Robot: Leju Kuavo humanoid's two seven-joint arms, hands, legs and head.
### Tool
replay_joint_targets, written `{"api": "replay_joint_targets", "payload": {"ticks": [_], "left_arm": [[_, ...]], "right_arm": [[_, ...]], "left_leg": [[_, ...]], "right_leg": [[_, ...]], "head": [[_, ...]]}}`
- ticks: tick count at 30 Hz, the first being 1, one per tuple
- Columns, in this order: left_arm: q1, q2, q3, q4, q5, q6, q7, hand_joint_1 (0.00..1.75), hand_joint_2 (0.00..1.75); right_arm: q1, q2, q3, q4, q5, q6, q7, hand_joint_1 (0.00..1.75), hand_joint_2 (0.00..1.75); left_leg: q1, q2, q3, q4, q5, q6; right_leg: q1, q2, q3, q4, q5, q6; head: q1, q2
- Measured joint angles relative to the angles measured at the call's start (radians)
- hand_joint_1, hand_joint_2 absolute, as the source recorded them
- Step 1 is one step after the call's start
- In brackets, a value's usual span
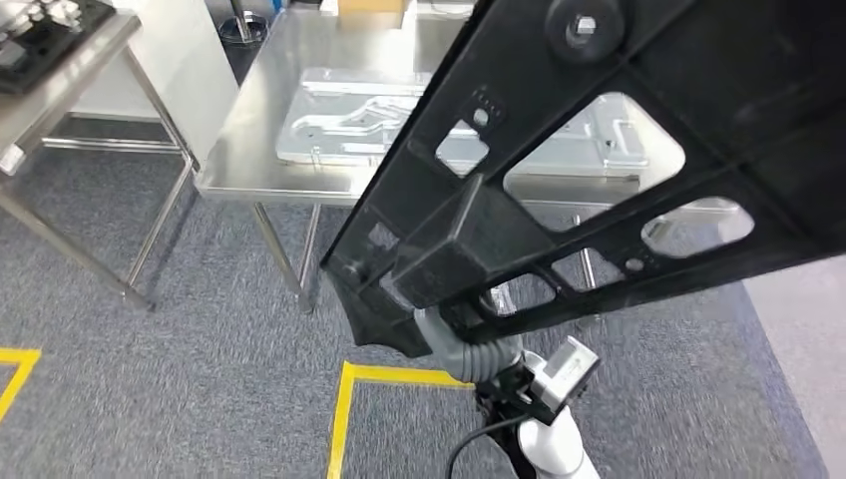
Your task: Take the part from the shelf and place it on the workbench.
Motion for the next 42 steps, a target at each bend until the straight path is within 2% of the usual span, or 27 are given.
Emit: {"api": "replay_joint_targets", "payload": {"ticks": [2,4,7,8,9,10,12,14,16,19,20,22,23,24,25,27,28,29,30,33,34,35,36,38,39,40,42], "left_arm": [[0.000,0.001,0.000,0.000,-0.002,0.000,0.000,0.00,1.75],[-0.001,0.001,0.000,0.000,-0.004,0.000,0.000,0.00,1.75],[-0.004,0.001,0.000,0.000,-0.003,0.000,-0.004,0.00,1.75],[-0.006,0.001,0.000,0.000,-0.003,0.000,-0.005,0.00,1.75],[-0.008,0.000,0.000,0.000,-0.004,0.000,-0.006,0.00,1.75],[-0.009,0.001,0.000,0.000,-0.004,0.000,-0.006,0.00,1.75],[-0.006,0.002,0.000,0.000,-0.005,0.001,-0.004,0.00,1.75],[-0.002,0.003,0.001,0.000,-0.006,0.003,-0.002,0.00,1.75],[0.002,0.005,0.001,0.000,-0.006,0.004,-0.001,0.00,1.75],[0.005,0.003,0.001,0.000,-0.006,0.006,0.000,0.00,1.75],[0.004,0.003,0.001,0.000,-0.006,0.006,0.000,0.00,1.75],[0.003,0.003,0.001,0.000,-0.006,0.006,0.000,0.00,1.75],[0.004,0.003,0.001,0.000,-0.006,0.006,0.000,0.00,1.75],[0.005,0.003,0.001,0.000,-0.006,0.006,0.000,0.00,1.75],[0.006,0.003,0.001,0.000,-0.006,0.005,0.000,0.00,1.75],[0.007,0.003,0.001,0.000,-0.006,0.004,0.000,0.00,1.75],[0.007,0.002,0.001,0.000,-0.006,0.004,0.000,0.00,1.75],[0.006,0.002,0.001,0.000,-0.006,0.004,0.000,0.00,1.75],[0.006,0.002,0.001,0.000,-0.006,0.004,0.000,0.00,1.75],[0.004,0.003,0.001,-0.001,-0.006,0.008,0.000,0.00,1.75],[0.003,0.003,0.001,-0.001,-0.006,0.009,-0.001,0.00,1.75],[0.003,0.003,0.001,-0.002,-0.006,0.010,-0.001,0.00,1.75],[0.004,0.003,0.002,-0.002,-0.006,0.011,-0.001,0.00,1.75],[0.006,0.003,0.003,-0.002,-0.006,0.012,-0.003,0.00,1.75],[0.007,0.003,0.003,-0.002,-0.006,0.012,-0.003,0.00,1.75],[0.009,0.003,0.003,-0.002,-0.007,0.013,-0.004,0.00,1.75],[0.017,0.004,0.004,-0.002,-0.008,0.013,-0.003,0.00,1.75]], "right_arm": [[0.001,0.000,0.000,0.000,0.000,0.000,0.000,1.75,1.75],[-0.001,0.001,-0.001,0.000,0.000,-0.001,0.000,1.75,1.75],[0.000,0.002,-0.001,0.000,0.000,-0.001,0.000,1.75,1.75],[0.001,0.002,-0.001,0.001,0.000,-0.001,0.000,1.75,1.75],[0.003,0.002,-0.001,0.002,0.000,-0.001,0.000,1.75,1.75],[0.004,0.002,-0.001,0.003,0.000,-0.001,0.000,1.75,1.75],[0.006,0.002,-0.001,0.003,0.000,-0.001,0.000,1.75,1.75],[0.006,0.002,-0.002,0.004,0.000,-0.002,0.000,1.75,1.75],[0.006,0.002,-0.002,0.005,0.000,-0.002,0.001,1.75,1.75],[0.005,0.002,-0.002,0.004,0.000,-0.002,0.002,1.75,1.75],[0.004,0.002,-0.002,0.004,0.000,-0.002,0.002,1.75,1.75],[0.007,0.002,-0.002,0.005,0.000,-0.002,0.001,1.75,1.75],[0.009,0.001,-0.002,0.005,0.000,-0.002,0.002,1.75,1.75],[0.012,0.001,-0.002,0.006,0.000,-0.002,0.002,1.75,1.75],[0.013,0.000,-0.002,0.006,0.000,-0.002,0.002,1.75,1.75],[0.014,0.000,-0.002,0.006,0.000,-0.002,0.002,1.75,1.75],[0.014,0.000,-0.002,0.006,0.000,-0.002,0.002,1.75,1.75],[0.014,0.000,-0.002,0.006,0.000,-0.002,0.001,1.75,1.75],[0.015,0.000,-0.002,0.006,-0.001,-0.001,0.000,1.75,1.75],[0.019,0.001,-0.003,0.004,-0.003,0.004,-0.003,1.75,1.75],[0.020,0.001,-0.003,0.003,-0.004,0.006,-0.005,1.75,1.75],[0.021,0.002,-0.004,0.002,-0.005,0.008,-0.008,1.75,1.75],[0.022,0.002,-0.004,0.002,-0.005,0.010,-0.011,1.75,1.75],[0.026,0.002,-0.004,0.005,-0.005,0.013,-0.015,1.75,1.75],[0.029,0.002,-0.004,0.006,-0.005,0.014,-0.016,1.75,1.75],[0.032,0.002,-0.004,0.008,-0.005,0.015,-0.017,1.75,1.75],[0.036,0.002,-0.005,0.011,-0.005,0.015,-0.024,1.75,1.75]], "left_leg": [[0.001,0.001,0.004,0.007,-0.003,-0.014],[0.003,0.000,-0.019,0.063,-0.006,-0.022],[0.005,-0.002,-0.135,0.242,-0.062,-0.031],[0.005,-0.002,-0.168,0.278,-0.080,-0.033],[0.005,-0.002,-0.187,0.284,-0.080,-0.033],[0.005,-0.002,-0.189,0.256,-0.055,-0.032],[0.004,-0.002,-0.160,0.134,0.046,-0.024],[-0.002,-0.002,-0.138,0.044,0.097,-0.015],[-0.007,-0.003,-0.136,0.026,0.096,-0.006],[0.001,-0.004,-0.124,0.011,0.109,0.010],[0.004,-0.003,-0.119,0.007,0.107,0.015],[0.003,-0.004,-0.111,0.005,0.097,0.021],[0.003,-0.004,-0.106,0.006,0.090,0.022],[0.003,-0.004,-0.098,0.006,0.083,0.021],[0.003,-0.005,-0.088,0.006,0.075,0.020],[0.003,-0.006,-0.064,0.006,0.055,0.014],[0.002,-0.006,-0.054,0.007,0.044,0.008],[0.001,-0.006,-0.047,0.006,0.035,0.002],[0.001,-0.006,-0.042,0.004,0.027,-0.005],[0.001,-0.002,-0.019,-0.002,0.010,-0.023],[0.002,-0.002,-0.021,0.017,0.003,-0.027],[0.002,-0.002,-0.039,0.061,-0.008,-0.031],[0.003,-0.003,-0.077,0.127,-0.024,-0.033],[0.003,-0.004,-0.181,0.265,-0.044,-0.038],[0.003,-0.004,-0.223,0.298,-0.029,-0.039],[0.003,-0.004,-0.247,0.291,0.008,-0.038],[0.001,-0.005,-0.247,0.184,0.125,-0.028]], "right_leg": [[0.000,0.003,0.010,-0.007,0.001,-0.015],[-0.004,0.006,0.031,-0.017,-0.008,-0.027],[-0.004,0.007,0.055,-0.023,-0.024,-0.038],[-0.003,0.009,0.063,-0.023,-0.030,-0.039],[-0.003,0.011,0.072,-0.022,-0.037,-0.039],[-0.002,0.013,0.082,-0.021,-0.044,-0.038],[-0.002,0.019,0.103,-0.019,-0.060,-0.034],[-0.001,0.023,0.110,-0.016,-0.071,-0.026],[-0.001,0.025,0.108,-0.016,-0.077,-0.014],[-0.001,0.021,0.098,0.014,-0.102,0.003],[-0.002,0.020,0.075,0.058,-0.124,0.008],[-0.007,0.019,0.000,0.189,-0.174,0.015],[-0.010,0.018,-0.035,0.240,-0.183,0.019],[-0.013,0.018,-0.055,0.262,-0.172,0.021],[-0.015,0.016,-0.055,0.242,-0.140,0.023],[-0.018,0.011,-0.009,0.120,-0.053,0.021],[-0.016,0.008,0.020,0.057,-0.028,0.018],[-0.014,0.006,0.039,0.016,-0.021,0.013],[-0.010,0.005,0.050,-0.002,-0.030,0.008],[-0.009,0.011,0.074,-0.017,-0.054,-0.012],[-0.012,0.012,0.090,-0.024,-0.061,-0.019],[-0.014,0.012,0.107,-0.030,-0.068,-0.025],[-0.013,0.010,0.123,-0.033,-0.079,-0.030],[-0.012,0.010,0.154,-0.034,-0.105,-0.034],[-0.011,0.012,0.172,-0.034,-0.121,-0.034],[-0.010,0.014,0.193,-0.034,-0.137,-0.034],[-0.010,0.021,0.239,-0.035,-0.172,-0.031]], "head": [[0.000,0.000],[0.000,0.000],[0.000,0.000],[0.000,0.000],[0.000,0.000],[0.000,0.000],[0.000,0.000],[0.000,0.000],[0.000,0.000],[0.002,0.000],[0.003,0.000],[0.005,0.000],[0.005,0.000],[0.005,0.000],[0.005,0.000],[0.005,0.000],[0.006,0.000],[0.005,0.000],[0.005,0.000],[0.004,0.000],[0.002,0.000],[0.000,0.000],[-0.002,0.000],[-0.003,0.000],[-0.003,0.000],[-0.003,0.000],[-0.003,0.000]]}}
